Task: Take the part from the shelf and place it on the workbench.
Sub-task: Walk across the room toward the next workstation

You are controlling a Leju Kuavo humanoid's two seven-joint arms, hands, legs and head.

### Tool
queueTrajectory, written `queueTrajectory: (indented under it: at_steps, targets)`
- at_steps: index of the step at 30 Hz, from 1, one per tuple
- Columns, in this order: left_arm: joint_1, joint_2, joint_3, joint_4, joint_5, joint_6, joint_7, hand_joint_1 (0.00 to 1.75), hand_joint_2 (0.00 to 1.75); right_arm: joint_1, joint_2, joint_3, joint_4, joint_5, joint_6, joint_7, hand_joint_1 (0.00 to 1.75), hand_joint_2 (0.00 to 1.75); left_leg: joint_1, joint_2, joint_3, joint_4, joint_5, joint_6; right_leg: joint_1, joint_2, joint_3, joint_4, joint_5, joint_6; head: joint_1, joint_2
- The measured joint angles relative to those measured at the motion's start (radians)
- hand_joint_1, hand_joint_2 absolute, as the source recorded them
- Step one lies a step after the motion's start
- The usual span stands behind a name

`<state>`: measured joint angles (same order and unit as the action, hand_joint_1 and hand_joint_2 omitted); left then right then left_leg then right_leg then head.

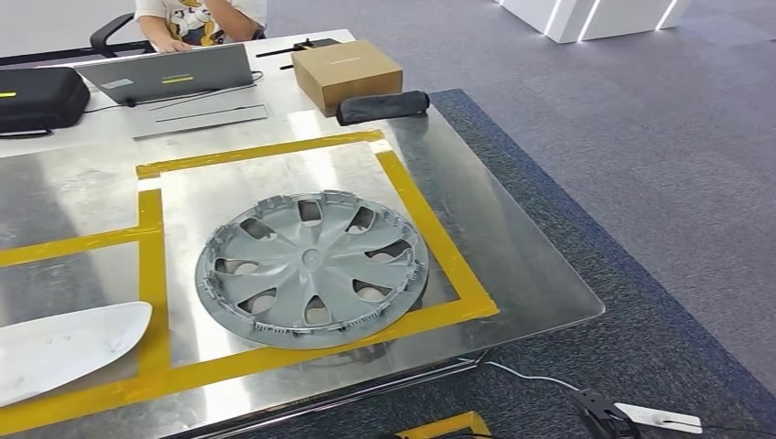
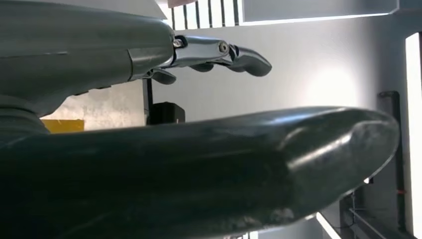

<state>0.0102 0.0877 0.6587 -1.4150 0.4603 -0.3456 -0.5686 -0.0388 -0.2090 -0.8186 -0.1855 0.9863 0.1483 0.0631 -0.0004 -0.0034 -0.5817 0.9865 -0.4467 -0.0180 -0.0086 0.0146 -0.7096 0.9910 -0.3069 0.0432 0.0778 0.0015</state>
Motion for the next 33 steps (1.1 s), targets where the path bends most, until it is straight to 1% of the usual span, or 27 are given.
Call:
queueTrajectory:
  at_steps: [2, 4, 8, 11, 13, 16, 18, 20, 21, 23, 25, 26, 27, 29, 33]
  targets:
    - [-0.009, -0.005, 0.039, 0.001, 0.017, 0.05, -0.011, 0.0, 0.0, -0.001, 0.002, -0.005, 0.0, -0.001, -0.004, 0.005, 0.0, 0.0, 0.0, 0.0, 0.0, 0.0, 0.0, 0.0, 0.0, 0.001, 0.0, 0.0, 0.0, 0.0, 0.0, 0.0]
    - [-0.017, -0.004, 0.105, 0.003, 0.047, 0.103, -0.027, 0.0, 0.0, 0.0, 0.004, -0.012, 0.0, -0.003, -0.008, 0.015, 0.0, 0.0, 0.0, 0.001, 0.0, 0.0, -0.001, -0.001, 0.0, 0.002, 0.0, 0.0, 0.0, -0.001, 0.0, 0.0]
    - [-0.018, 0.024, 0.282, 0.027, 0.078, 0.153, -0.075, 0.0, 0.0, 0.006, 0.009, -0.032, 0.0, -0.007, -0.01, 0.033, 0.0, 0.0, 0.001, 0.001, 0.001, 0.0, -0.002, -0.002, 0.001, 0.002, 0.0, 0.0, -0.001, -0.002, 0.0, 0.0]
    - [-0.02, 0.035, 0.423, 0.048, 0.048, 0.201, -0.121, 0.0, 0.0, 0.009, 0.014, -0.045, 0.0, -0.007, -0.01, 0.035, 0.0, 0.0, 0.002, 0.001, 0.001, 0.0, -0.003, -0.002, 0.002, 0.002, 0.0, 0.0, -0.003, -0.003, 0.0, 0.0]
    - [-0.031, 0.031, 0.506, 0.05, -0.029, 0.226, -0.128, 0.0, 0.0, 0.012, 0.016, -0.053, 0.0, -0.007, -0.01, 0.033, 0.0, 0.0, 0.002, 0.0, 0.0, 0.0, -0.003, -0.002, 0.003, 0.0, 0.0, 0.0, -0.006, -0.004, 0.0, 0.0]
    - [-0.056, 0.008, 0.628, 0.024, -0.236, 0.278, -0.133, 0.0, 0.0, 0.012, 0.018, -0.065, -0.001, -0.006, -0.013, 0.026, 0.0, 0.0, 0.002, -0.001, 0.001, 0.0, -0.003, -0.002, 0.003, -0.002, 0.001, 0.0, -0.008, -0.005, 0.0, 0.0]
    - [-0.067, -0.014, 0.696, -0.003, -0.351, 0.339, -0.135, 0.0, 0.0, 0.015, 0.02, -0.075, -0.001, -0.004, -0.02, 0.022, 0.0, 0.0, 0.002, -0.001, 0.001, 0.0, -0.004, -0.001, 0.002, -0.001, 0.001, 0.0, -0.008, -0.005, 0.0, 0.0]
    - [-0.067, -0.038, 0.744, -0.027, -0.431, 0.42, -0.135, 0.0, 0.0, 0.02, 0.023, -0.086, -0.002, -0.002, -0.028, 0.019, 0.0, 0.0, 0.002, -0.001, 0.001, 0.0, -0.004, 0.0, 0.002, -0.001, 0.001, 0.0, -0.007, -0.004, 0.0, 0.0]
    - [-0.061, -0.049, 0.757, -0.038, -0.464, 0.468, -0.135, 0.0, 0.0, 0.022, 0.025, -0.091, -0.002, -0.002, -0.032, 0.018, 0.0, 0.0, 0.002, -0.001, 0.001, 0.0, -0.004, 0.0, 0.002, -0.001, 0.001, 0.0, -0.007, -0.004, 0.0, 0.0]
    - [-0.03, -0.069, 0.754, -0.052, -0.549, 0.607, -0.135, 0.0, 0.0, 0.023, 0.029, -0.104, -0.002, -0.002, -0.04, 0.018, 0.0, 0.0, 0.002, -0.001, 0.002, 0.0, -0.005, 0.0, 0.002, -0.001, 0.001, 0.0, -0.007, -0.004, 0.0, 0.0]
    - [0.023, -0.082, 0.713, -0.048, -0.664, 0.783, -0.135, 0.0, 0.0, 0.025, 0.035, -0.12, -0.002, -0.005, -0.049, 0.022, 0.0, 0.0, 0.002, -0.001, 0.003, 0.0, -0.006, -0.001, 0.002, 0.0, 0.001, 0.0, -0.008, -0.003, 0.0, 0.0]
    - [0.051, -0.086, 0.682, -0.037, -0.724, 0.856, -0.135, 0.0, 0.0, 0.027, 0.038, -0.129, -0.002, -0.006, -0.053, 0.025, 0.0, 0.0, 0.002, -0.001, 0.003, 0.0, -0.007, -0.001, 0.002, 0.0, 0.001, 0.0, -0.009, -0.002, 0.0, 0.0]
    - [0.076, -0.088, 0.65, -0.022, -0.774, 0.908, -0.135, 0.0, 0.0, 0.028, 0.041, -0.137, -0.002, -0.007, -0.056, 0.027, 0.0, 0.0, 0.002, -0.001, 0.003, 0.0, -0.007, -0.001, 0.002, 0.0, 0.002, 0.0, -0.01, -0.002, 0.0, 0.0]
    - [0.115, -0.094, 0.591, 0.011, -0.836, 0.957, -0.135, 0.0, 0.0, 0.029, 0.047, -0.152, -0.003, -0.007, -0.06, 0.028, 0.0, 0.0, 0.002, -0.001, 0.002, 0.0, -0.009, 0.001, 0.003, -0.001, 0.002, 0.0, -0.012, -0.001, 0.0, 0.0]
    - [0.155, -0.099, 0.527, 0.055, -0.866, 0.969, -0.135, 0.0, 0.0, 0.033, 0.053, -0.169, -0.004, -0.007, -0.061, 0.03, 0.0, 0.0, 0.002, 0.0, 0.003, 0.0, -0.011, 0.004, 0.003, 0.001, 0.002, 0.0, -0.012, -0.003, 0.0, 0.0]
